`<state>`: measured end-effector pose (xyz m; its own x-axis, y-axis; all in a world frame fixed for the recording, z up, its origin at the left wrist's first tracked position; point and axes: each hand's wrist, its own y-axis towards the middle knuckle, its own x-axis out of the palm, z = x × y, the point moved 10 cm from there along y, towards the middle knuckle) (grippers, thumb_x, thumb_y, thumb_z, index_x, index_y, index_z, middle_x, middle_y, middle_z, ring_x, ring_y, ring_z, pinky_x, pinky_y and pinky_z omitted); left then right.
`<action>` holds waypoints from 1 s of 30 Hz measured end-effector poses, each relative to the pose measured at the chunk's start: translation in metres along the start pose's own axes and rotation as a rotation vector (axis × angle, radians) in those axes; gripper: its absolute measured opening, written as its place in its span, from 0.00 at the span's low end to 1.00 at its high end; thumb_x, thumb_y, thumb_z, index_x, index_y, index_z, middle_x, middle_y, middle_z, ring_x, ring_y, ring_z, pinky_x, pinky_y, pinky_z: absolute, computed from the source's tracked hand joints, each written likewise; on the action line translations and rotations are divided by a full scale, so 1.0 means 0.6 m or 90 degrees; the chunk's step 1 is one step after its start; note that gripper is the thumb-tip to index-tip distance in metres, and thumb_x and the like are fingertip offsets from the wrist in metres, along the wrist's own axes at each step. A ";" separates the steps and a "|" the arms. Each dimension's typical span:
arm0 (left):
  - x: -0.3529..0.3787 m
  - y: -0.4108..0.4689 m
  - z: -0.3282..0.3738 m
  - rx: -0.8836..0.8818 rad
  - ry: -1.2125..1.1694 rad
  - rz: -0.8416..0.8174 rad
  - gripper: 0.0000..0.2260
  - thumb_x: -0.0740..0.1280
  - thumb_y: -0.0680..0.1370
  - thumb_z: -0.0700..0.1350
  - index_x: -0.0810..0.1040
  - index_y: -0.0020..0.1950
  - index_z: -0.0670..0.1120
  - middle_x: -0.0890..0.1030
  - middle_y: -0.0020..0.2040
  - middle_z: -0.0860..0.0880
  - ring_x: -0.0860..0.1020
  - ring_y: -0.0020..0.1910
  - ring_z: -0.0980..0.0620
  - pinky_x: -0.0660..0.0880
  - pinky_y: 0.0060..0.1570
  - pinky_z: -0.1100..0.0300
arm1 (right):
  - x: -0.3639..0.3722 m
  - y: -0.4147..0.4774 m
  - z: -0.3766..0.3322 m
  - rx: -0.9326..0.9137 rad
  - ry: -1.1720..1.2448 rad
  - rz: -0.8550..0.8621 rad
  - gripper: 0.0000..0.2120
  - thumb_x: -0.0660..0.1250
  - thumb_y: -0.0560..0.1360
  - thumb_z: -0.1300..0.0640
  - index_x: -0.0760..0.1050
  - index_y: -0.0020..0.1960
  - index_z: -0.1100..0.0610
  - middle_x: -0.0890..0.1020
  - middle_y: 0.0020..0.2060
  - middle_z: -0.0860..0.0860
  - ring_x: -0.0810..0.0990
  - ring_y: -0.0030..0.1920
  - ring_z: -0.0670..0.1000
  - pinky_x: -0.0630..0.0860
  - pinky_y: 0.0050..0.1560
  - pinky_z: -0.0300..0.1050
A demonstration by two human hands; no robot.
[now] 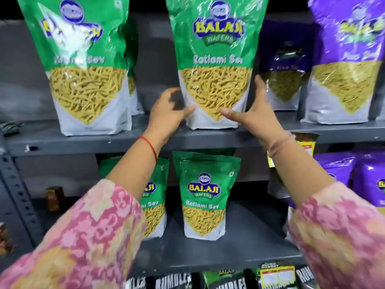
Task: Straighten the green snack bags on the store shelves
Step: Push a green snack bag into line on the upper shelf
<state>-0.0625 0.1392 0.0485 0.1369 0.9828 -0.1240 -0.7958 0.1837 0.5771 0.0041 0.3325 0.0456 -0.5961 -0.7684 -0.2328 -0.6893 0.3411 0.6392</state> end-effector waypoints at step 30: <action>-0.304 -0.342 -0.575 -0.430 0.000 -0.045 0.23 0.65 0.69 0.29 0.67 0.63 0.39 0.75 0.56 0.44 0.77 0.48 0.57 0.73 0.57 0.60 | 0.556 -0.418 0.339 0.347 0.153 -0.266 0.32 0.78 0.56 0.66 0.71 0.57 0.56 0.81 0.50 0.52 0.80 0.52 0.53 0.78 0.55 0.46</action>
<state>-0.1278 -0.0848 -0.3260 0.2025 0.9688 -0.1428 -0.9787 0.1952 -0.0632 -0.1056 0.1011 -0.3416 -0.1741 -0.9698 -0.1706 -0.9842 0.1660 0.0611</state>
